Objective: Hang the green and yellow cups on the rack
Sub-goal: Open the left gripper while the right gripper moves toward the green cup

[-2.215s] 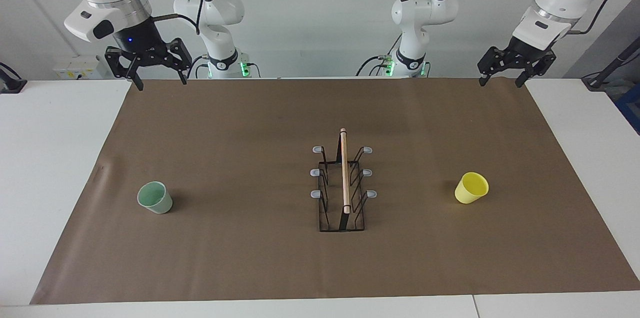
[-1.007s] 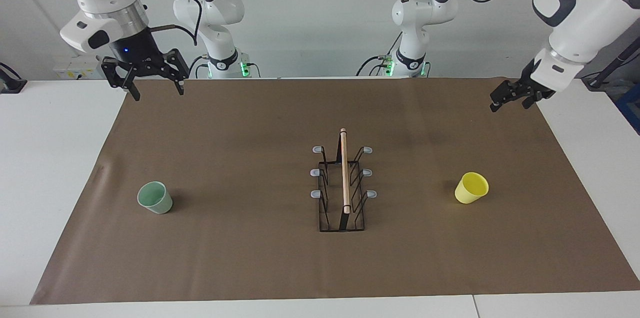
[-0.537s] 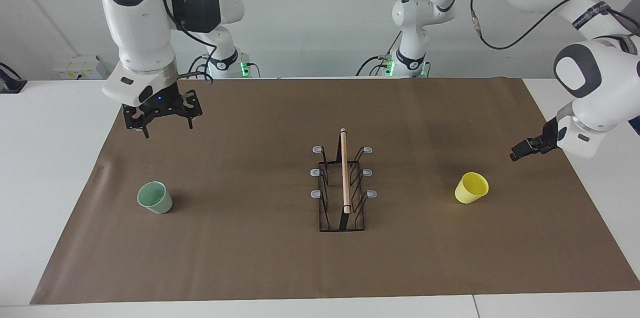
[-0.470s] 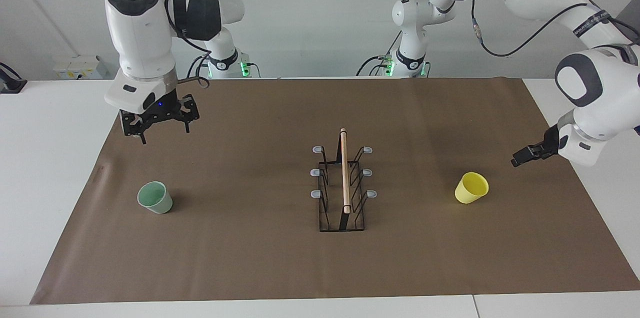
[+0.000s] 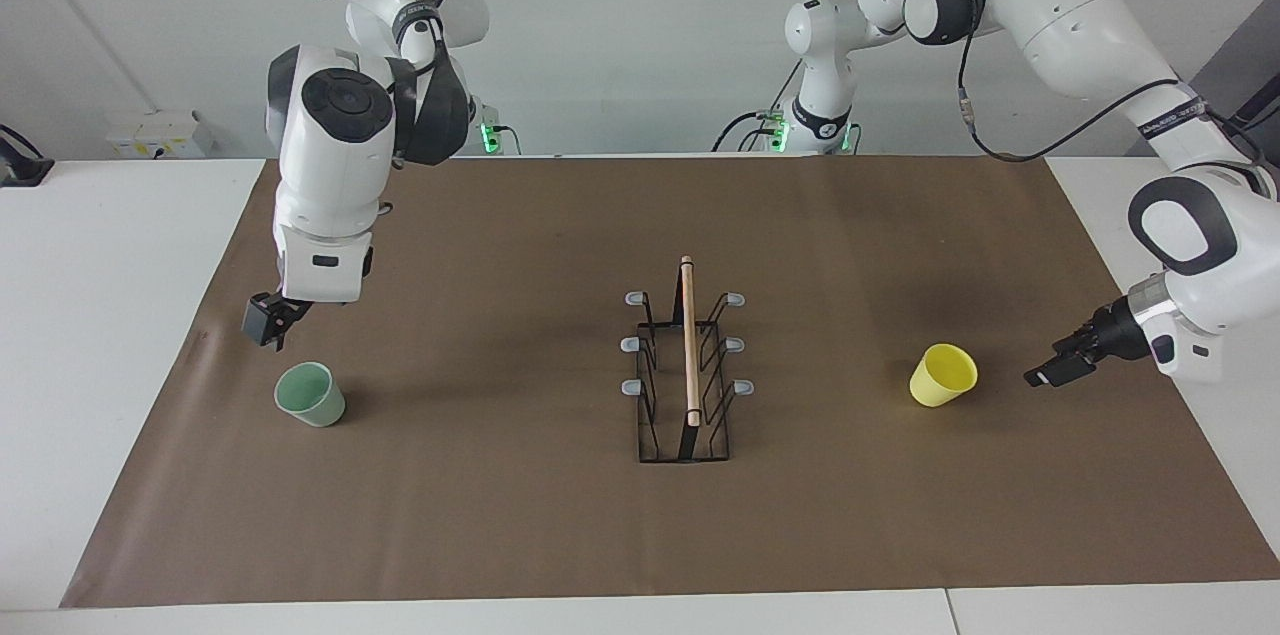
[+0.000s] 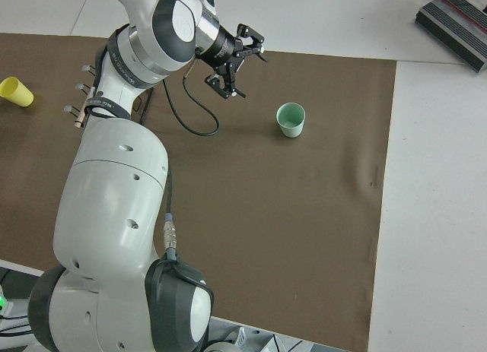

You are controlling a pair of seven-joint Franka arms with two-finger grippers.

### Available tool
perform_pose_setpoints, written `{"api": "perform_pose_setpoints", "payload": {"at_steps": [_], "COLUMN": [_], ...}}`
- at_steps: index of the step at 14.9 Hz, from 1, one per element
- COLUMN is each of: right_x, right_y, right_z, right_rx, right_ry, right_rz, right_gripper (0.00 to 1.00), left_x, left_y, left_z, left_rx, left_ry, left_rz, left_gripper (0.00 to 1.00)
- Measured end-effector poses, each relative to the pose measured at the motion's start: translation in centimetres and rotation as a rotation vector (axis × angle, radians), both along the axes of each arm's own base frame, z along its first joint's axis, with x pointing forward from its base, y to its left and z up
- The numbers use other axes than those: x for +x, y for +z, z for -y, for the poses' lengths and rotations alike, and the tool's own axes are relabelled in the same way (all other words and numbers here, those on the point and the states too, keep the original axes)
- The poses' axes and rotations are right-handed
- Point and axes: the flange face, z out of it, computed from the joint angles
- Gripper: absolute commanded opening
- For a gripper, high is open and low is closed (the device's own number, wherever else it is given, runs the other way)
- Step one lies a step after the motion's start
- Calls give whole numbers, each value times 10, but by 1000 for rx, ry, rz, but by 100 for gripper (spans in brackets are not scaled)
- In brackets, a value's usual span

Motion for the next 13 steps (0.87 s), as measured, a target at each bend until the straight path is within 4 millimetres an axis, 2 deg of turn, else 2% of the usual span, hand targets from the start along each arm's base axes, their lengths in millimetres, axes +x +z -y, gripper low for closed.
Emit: {"api": "perform_pose_setpoints", "payload": {"at_steps": [2, 4, 7, 9, 11, 13], "right_x": [0, 0, -5, -10, -14, -13], "right_y": [1, 0, -14, -40, -71, -94], "right_z": [5, 10, 11, -15, -48, -68], "right_rx": [-20, -40, -157, -286, -334, -355], "right_ry": [50, 146, 281, 390, 471, 514], "right_rz": [-26, -85, -182, -237, -275, -299], "right_gripper": [100, 100, 100, 100, 100, 100], "left_x": [-13, -27, -50, -63, -68, -70], "left_y": [-24, -44, -51, -47, -40, -32], "left_z": [-19, -27, -44, -53, -46, -36], "left_rx": [-168, -316, -413, -423, -413, -385], "left_ry": [194, 367, 498, 525, 555, 634], "left_rz": [-54, -122, -170, -178, -211, -277], "left_gripper": [100, 100, 100, 100, 100, 100]}}
